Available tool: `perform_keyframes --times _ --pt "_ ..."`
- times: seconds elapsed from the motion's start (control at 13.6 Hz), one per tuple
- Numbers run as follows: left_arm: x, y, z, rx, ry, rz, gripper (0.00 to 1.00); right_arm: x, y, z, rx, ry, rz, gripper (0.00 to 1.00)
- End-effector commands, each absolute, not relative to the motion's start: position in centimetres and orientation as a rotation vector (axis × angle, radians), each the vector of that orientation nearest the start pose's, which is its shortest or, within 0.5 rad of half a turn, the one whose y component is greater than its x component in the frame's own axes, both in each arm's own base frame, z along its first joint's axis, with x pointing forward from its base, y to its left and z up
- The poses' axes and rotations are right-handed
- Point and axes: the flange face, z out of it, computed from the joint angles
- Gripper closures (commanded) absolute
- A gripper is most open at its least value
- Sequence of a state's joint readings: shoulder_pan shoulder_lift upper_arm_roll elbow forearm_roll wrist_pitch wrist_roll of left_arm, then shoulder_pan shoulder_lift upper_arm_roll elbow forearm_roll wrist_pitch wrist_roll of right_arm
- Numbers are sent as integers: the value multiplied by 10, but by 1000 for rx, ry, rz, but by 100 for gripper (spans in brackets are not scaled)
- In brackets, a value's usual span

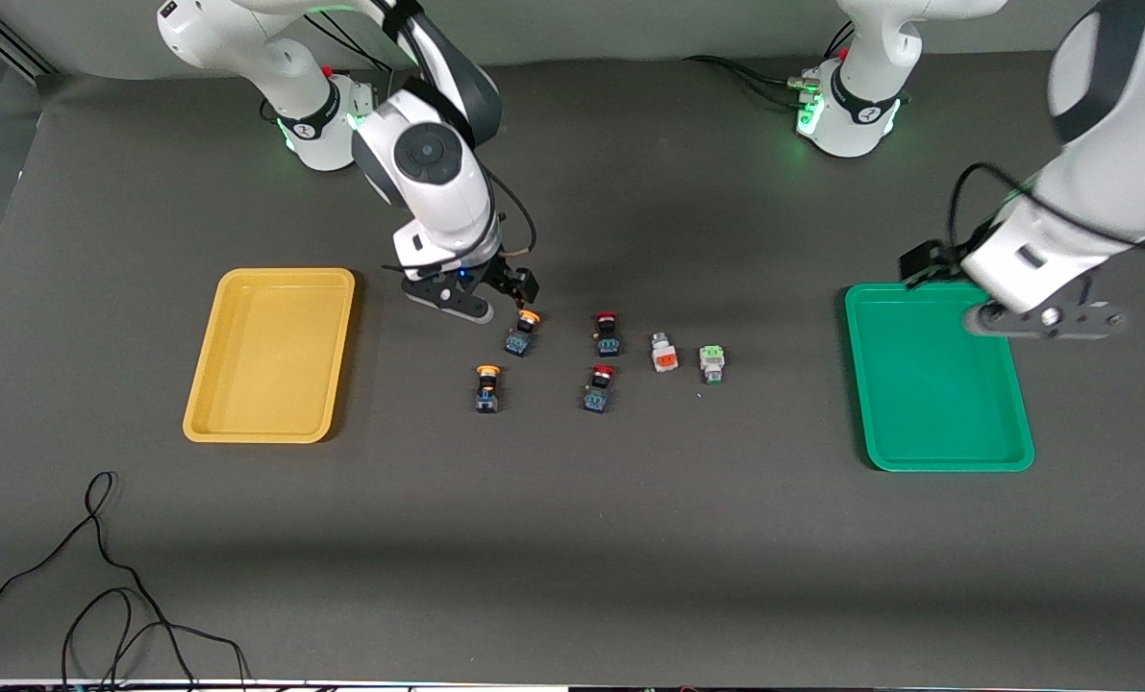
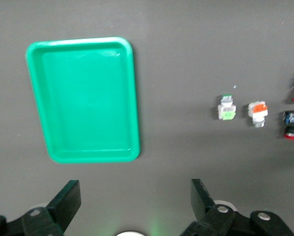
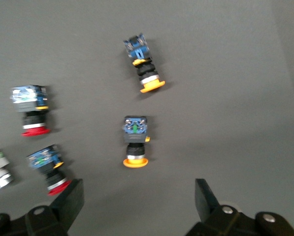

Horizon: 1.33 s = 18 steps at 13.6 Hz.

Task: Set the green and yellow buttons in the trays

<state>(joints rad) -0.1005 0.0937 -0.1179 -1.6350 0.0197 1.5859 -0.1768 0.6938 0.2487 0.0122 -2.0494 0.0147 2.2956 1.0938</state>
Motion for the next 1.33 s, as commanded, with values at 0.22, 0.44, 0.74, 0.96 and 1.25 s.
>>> perform_keyframes --times 0.22,0.44,0.74,0.96,1.25 --pt "606 -185 401 -3144 -29 352 0 454 392 215 -3044 608 -38 0" --pt "604 -206 353 -3155 -69 371 0 460 396 184 -3043 595 -51 0" --pt "577 -242 275 -3151 -83 356 1 462 397 182 -3047 585 -52 50" --pt "559 -246 244 -3161 -75 312 1 461 398 182 -3069 535 -78 76" --pt "543 -275 204 -3148 -185 296 1 470 398 223 -3085 525 -74 76"
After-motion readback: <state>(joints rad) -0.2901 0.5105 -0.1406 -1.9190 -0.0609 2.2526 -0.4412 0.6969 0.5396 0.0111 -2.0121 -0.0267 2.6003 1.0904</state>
